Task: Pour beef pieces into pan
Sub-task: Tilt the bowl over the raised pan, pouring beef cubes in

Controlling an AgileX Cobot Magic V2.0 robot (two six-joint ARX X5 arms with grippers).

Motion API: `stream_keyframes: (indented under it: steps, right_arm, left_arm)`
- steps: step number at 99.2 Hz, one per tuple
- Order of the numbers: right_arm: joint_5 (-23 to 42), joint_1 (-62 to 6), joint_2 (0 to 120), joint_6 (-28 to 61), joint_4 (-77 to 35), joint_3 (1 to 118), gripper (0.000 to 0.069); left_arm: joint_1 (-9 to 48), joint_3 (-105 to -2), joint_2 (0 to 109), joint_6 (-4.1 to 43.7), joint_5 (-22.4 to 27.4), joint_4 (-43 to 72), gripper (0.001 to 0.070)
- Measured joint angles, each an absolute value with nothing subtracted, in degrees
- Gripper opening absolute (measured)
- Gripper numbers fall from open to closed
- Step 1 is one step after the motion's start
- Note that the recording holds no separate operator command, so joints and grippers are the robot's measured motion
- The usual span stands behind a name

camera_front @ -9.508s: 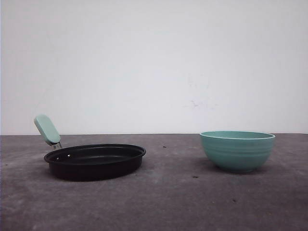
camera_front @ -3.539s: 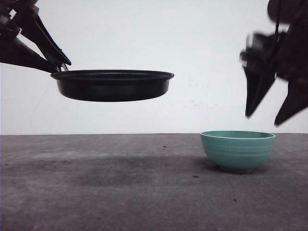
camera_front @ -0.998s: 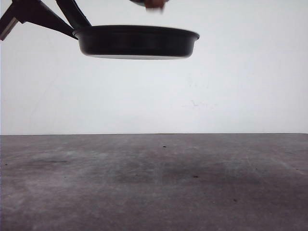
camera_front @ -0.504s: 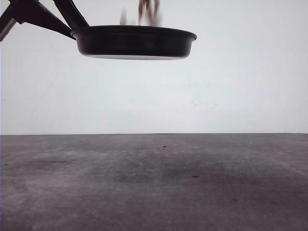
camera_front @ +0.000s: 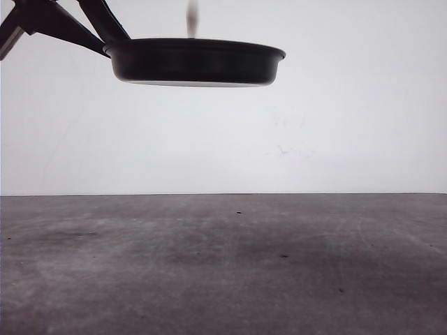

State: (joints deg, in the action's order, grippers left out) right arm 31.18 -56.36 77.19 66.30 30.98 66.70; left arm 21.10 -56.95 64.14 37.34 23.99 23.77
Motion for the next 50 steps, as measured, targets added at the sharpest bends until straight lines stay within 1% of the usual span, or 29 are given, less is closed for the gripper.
stream_keyframes:
  steps: [14,35,44,50]
  right_arm:
    - [31.7,-56.2,77.5,65.4,30.7,66.7,0.0017]
    - [34.1,-55.3,77.5,60.4,28.6,66.7,0.0017]
    - [36.4,-54.7,77.4,54.3,23.6,66.7,0.0017]
    - [36.9,-53.7,76.7,47.6,16.0,66.7,0.0017]
  left_arm:
    - [20.7,-56.9,64.1,37.3,24.0,23.7,0.0055]
    - [20.4,-56.9,64.2,37.3,23.9,23.3,0.0055]
    - [20.2,-56.9,64.2,37.3,23.9,22.8,0.0055]
    - [20.1,-56.9,64.2,37.3,23.9,22.7,0.0055]
